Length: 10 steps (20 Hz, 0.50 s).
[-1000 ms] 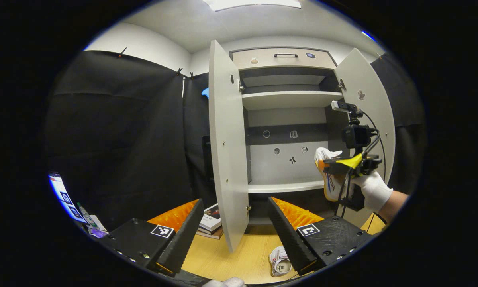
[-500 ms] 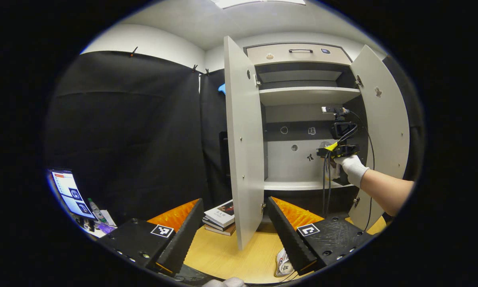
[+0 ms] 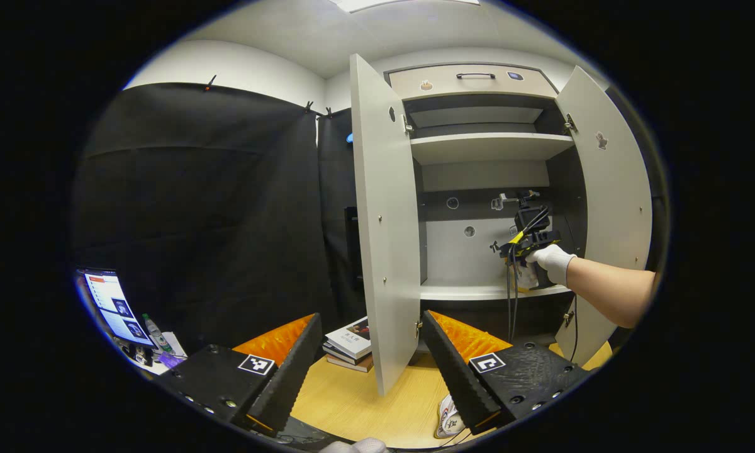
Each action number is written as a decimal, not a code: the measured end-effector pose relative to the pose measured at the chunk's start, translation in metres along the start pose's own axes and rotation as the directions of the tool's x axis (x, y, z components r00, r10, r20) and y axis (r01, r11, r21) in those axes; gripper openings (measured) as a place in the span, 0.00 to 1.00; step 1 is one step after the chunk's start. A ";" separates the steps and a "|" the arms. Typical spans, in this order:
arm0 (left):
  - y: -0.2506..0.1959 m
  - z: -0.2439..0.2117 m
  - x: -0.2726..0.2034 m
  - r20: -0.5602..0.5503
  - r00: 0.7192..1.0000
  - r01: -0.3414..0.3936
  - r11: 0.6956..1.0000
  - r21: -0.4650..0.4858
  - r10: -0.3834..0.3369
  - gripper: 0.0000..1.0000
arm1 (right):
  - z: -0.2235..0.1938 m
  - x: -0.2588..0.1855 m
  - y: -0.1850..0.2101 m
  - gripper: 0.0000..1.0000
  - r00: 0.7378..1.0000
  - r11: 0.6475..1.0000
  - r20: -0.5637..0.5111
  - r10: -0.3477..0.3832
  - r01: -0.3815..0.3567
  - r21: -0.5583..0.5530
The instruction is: Grab one shoe with the right hand and put it into the shoe cabinet, grab the other shoe with the left hand and put it into the shoe cabinet; then close the right door with the right hand and the left door with the left hand.
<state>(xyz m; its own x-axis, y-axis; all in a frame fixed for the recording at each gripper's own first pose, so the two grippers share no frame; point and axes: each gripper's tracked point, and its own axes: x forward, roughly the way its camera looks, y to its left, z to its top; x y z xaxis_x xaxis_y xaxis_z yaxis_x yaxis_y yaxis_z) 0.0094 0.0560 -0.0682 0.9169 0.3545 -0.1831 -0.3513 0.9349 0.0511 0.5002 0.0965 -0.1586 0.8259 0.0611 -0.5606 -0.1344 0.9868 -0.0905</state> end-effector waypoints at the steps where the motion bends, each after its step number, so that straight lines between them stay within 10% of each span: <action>1: -0.002 0.002 0.002 0.003 1.000 0.008 1.000 -0.006 -0.008 0.96 | -0.005 -0.001 -0.001 0.30 1.000 1.000 -0.018 0.001 -0.001 0.016; 8: -0.002 0.007 0.003 0.013 1.000 0.026 1.000 0.000 -0.026 0.96 | 0.015 -0.034 0.011 1.00 0.997 0.999 0.072 0.016 -0.017 0.027; 10: -0.001 0.008 0.003 0.020 0.999 0.034 0.999 0.004 -0.034 0.96 | 0.017 -0.047 0.007 1.00 0.995 0.999 0.101 0.009 -0.013 0.040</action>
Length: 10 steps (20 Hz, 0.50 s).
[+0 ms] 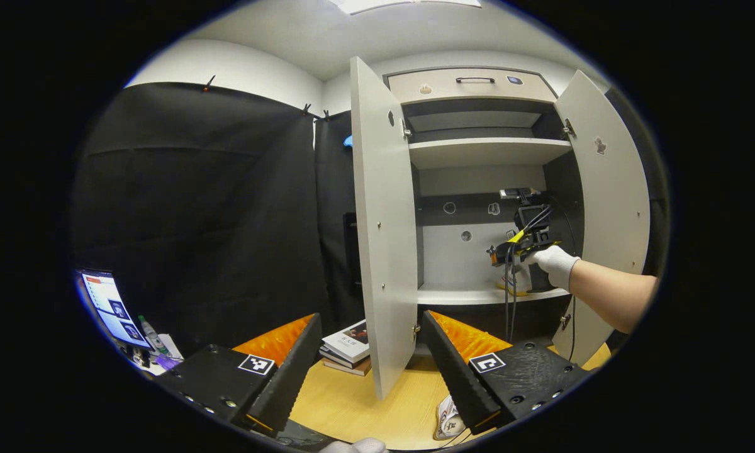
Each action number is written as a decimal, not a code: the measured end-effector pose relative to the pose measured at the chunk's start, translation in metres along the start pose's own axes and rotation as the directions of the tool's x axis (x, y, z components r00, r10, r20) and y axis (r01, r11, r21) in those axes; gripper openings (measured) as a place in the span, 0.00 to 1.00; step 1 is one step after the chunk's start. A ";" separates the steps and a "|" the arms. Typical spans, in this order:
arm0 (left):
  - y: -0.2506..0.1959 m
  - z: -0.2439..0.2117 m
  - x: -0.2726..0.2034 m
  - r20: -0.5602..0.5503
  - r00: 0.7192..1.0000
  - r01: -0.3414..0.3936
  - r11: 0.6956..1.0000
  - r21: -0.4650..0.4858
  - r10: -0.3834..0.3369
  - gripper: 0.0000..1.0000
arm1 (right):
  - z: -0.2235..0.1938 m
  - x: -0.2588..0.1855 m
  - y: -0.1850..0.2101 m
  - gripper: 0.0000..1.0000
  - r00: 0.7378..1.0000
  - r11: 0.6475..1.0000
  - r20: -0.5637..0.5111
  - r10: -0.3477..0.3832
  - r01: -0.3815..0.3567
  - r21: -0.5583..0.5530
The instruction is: Grab one shoe with the right hand and put it into the shoe cabinet, grab the other shoe with the left hand and put it into the shoe cabinet; then close the right door with the right hand and the left door with the left hand.
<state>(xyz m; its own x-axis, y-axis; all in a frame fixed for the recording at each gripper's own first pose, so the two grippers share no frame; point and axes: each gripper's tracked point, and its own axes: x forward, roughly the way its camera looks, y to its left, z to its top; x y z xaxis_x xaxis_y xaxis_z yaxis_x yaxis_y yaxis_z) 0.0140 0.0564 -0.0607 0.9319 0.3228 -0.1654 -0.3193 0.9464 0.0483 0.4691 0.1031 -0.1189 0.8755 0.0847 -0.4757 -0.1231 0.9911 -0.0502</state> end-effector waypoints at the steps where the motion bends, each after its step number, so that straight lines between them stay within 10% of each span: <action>1: 0.001 -0.001 -0.001 0.003 1.000 0.006 1.000 0.000 -0.006 0.96 | 0.002 -0.010 -0.001 1.00 1.000 1.000 0.025 0.003 -0.003 0.010; 10: -0.008 -0.023 0.004 -0.007 0.993 0.121 0.992 0.023 -0.121 0.96 | 0.004 -0.186 -0.014 1.00 0.946 0.998 0.323 0.020 -0.039 0.052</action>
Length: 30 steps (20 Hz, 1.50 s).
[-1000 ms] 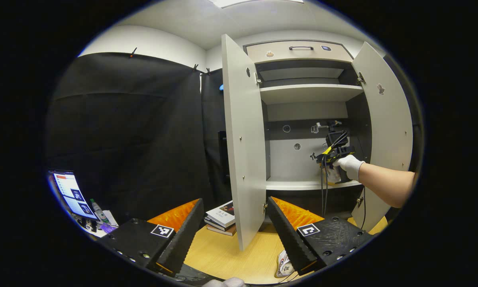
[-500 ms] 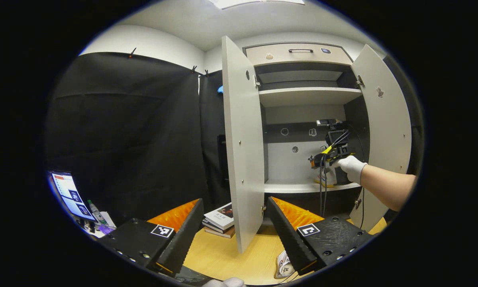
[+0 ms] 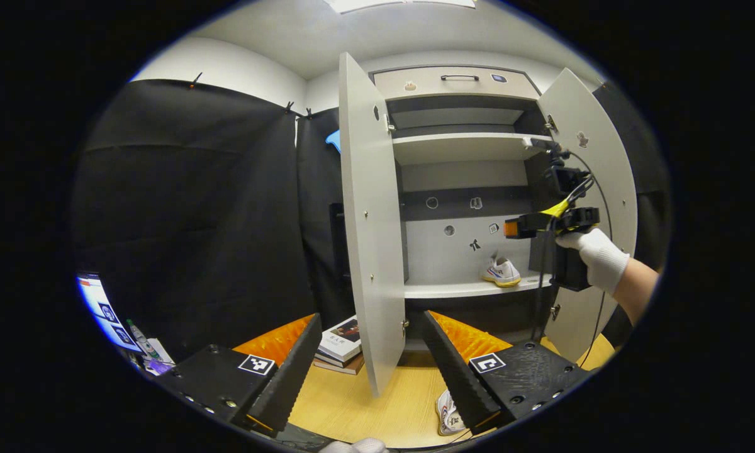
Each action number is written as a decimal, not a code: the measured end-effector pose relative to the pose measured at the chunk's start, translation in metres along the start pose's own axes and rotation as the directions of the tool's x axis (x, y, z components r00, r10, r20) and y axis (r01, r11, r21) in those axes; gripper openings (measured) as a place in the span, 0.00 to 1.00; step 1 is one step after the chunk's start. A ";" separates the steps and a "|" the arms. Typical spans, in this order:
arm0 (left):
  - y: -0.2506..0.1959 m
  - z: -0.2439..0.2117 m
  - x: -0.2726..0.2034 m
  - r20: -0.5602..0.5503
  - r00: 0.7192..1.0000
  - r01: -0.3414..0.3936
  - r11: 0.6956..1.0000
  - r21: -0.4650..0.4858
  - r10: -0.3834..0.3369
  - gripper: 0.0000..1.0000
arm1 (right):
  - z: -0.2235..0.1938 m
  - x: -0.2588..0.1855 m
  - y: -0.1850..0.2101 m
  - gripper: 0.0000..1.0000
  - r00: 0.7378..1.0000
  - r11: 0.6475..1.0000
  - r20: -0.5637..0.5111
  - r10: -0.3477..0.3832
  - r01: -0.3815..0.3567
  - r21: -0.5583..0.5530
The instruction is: Grab one shoe with the right hand and put it into the shoe cabinet, grab the other shoe with the left hand and put it into the shoe cabinet; then close the right door with the right hand and the left door with the left hand.
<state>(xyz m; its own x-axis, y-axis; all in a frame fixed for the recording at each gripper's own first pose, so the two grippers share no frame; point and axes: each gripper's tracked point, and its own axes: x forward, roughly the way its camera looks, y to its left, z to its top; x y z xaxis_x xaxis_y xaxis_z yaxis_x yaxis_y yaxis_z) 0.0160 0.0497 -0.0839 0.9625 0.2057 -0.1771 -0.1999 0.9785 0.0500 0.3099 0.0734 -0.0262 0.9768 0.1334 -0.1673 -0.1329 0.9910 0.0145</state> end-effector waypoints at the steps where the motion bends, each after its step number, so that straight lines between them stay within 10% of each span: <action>1: -0.003 -0.004 0.001 -0.007 1.000 0.019 1.000 0.006 -0.019 0.96 | 0.002 -0.024 -0.003 1.00 0.999 1.000 0.033 -0.002 0.002 -0.001; 13: -0.083 -0.146 -0.001 -0.167 0.954 0.252 0.968 0.008 -0.247 0.96 | -0.055 -0.234 -0.075 1.00 0.990 0.993 0.080 -0.113 0.110 0.039; 22: -0.139 -0.322 -0.001 -0.473 0.823 0.362 0.932 0.007 -0.316 0.97 | -0.091 -0.276 -0.099 1.00 0.981 0.981 -0.018 -0.192 0.192 -0.014; 30: -0.164 -0.384 0.060 -0.530 0.793 0.387 0.920 0.058 -0.300 0.95 | -0.097 -0.279 -0.094 1.00 0.978 0.980 -0.069 -0.199 0.198 -0.019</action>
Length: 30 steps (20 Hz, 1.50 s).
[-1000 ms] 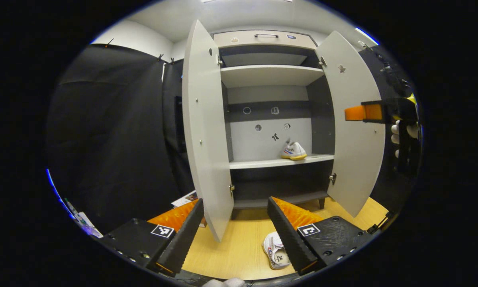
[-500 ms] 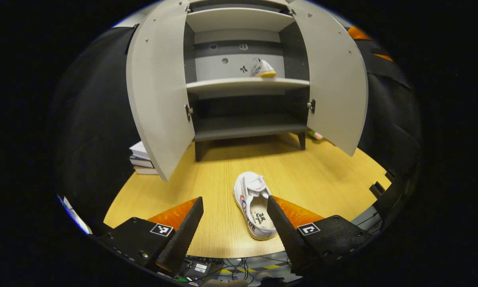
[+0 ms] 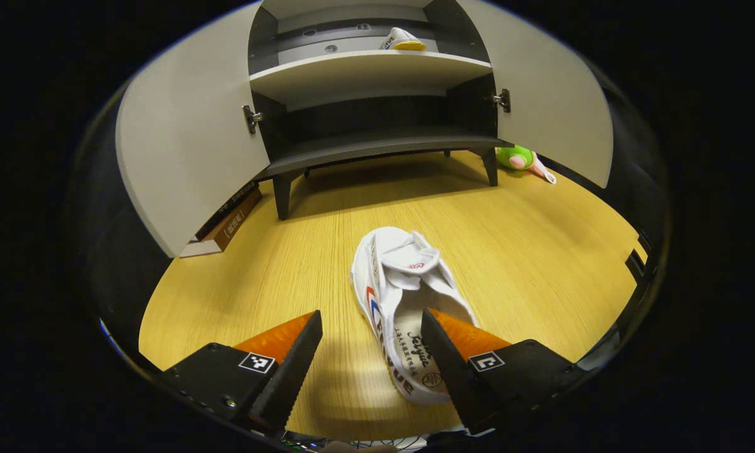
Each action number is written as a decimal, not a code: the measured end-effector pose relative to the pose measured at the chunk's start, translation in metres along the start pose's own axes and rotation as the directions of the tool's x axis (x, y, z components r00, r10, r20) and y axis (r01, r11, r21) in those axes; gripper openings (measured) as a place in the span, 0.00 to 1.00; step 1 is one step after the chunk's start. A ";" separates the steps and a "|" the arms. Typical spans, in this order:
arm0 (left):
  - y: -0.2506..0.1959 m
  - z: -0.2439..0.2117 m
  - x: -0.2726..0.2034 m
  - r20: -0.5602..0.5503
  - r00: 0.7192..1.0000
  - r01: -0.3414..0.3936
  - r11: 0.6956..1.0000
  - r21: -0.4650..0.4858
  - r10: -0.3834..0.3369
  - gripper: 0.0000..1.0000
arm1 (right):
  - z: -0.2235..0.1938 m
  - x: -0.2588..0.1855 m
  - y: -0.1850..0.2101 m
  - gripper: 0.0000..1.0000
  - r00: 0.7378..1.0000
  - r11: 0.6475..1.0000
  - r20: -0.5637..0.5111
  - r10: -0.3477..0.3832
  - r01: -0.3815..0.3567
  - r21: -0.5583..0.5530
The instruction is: Grab one shoe with the right hand and put it into the shoe cabinet, grab the other shoe with the left hand and put it into the shoe cabinet; then close the right door with the right hand and the left door with the left hand.
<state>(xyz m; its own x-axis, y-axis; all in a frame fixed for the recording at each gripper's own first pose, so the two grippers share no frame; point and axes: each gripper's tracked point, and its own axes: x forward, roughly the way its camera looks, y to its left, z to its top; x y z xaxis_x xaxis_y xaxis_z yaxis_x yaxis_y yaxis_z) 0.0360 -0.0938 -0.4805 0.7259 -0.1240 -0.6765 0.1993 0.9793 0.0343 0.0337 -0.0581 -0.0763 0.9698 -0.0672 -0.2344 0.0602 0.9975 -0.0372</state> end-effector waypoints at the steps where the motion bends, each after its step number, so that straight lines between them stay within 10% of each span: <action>1: 0.001 0.002 0.007 -0.003 1.000 0.002 1.000 0.002 -0.002 0.95 | -0.001 0.002 -0.001 1.00 1.000 1.000 -0.006 -0.003 0.003 -0.004; 7: 0.006 0.015 0.045 -0.009 1.000 -0.003 1.000 0.021 0.003 0.85 | -0.003 0.016 0.000 1.00 1.000 1.000 -0.020 -0.007 0.007 0.008; 12: 0.015 0.013 0.053 -0.023 0.999 -0.046 0.998 0.037 0.047 0.23 | -0.002 0.018 -0.003 1.00 1.000 1.000 -0.019 -0.016 0.016 0.004; 15: 0.012 0.014 0.051 -0.053 0.999 -0.010 1.000 0.020 0.011 0.13 | 0.003 0.019 -0.006 1.00 1.000 1.000 -0.007 -0.019 0.019 0.008; 30: 0.073 0.278 -0.059 0.284 0.956 -0.044 0.994 -0.099 0.070 0.13 | 0.045 0.025 0.038 1.00 0.982 0.992 0.143 0.125 -0.126 -0.006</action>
<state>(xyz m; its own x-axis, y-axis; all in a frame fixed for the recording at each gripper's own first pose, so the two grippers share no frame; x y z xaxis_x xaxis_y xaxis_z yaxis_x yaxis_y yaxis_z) 0.1906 -0.0596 -0.2337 0.8949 -0.0949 -0.4361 0.1009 0.9948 -0.0095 0.0713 -0.0212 -0.0397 0.9934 0.0619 -0.0962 -0.0634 0.9979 -0.0131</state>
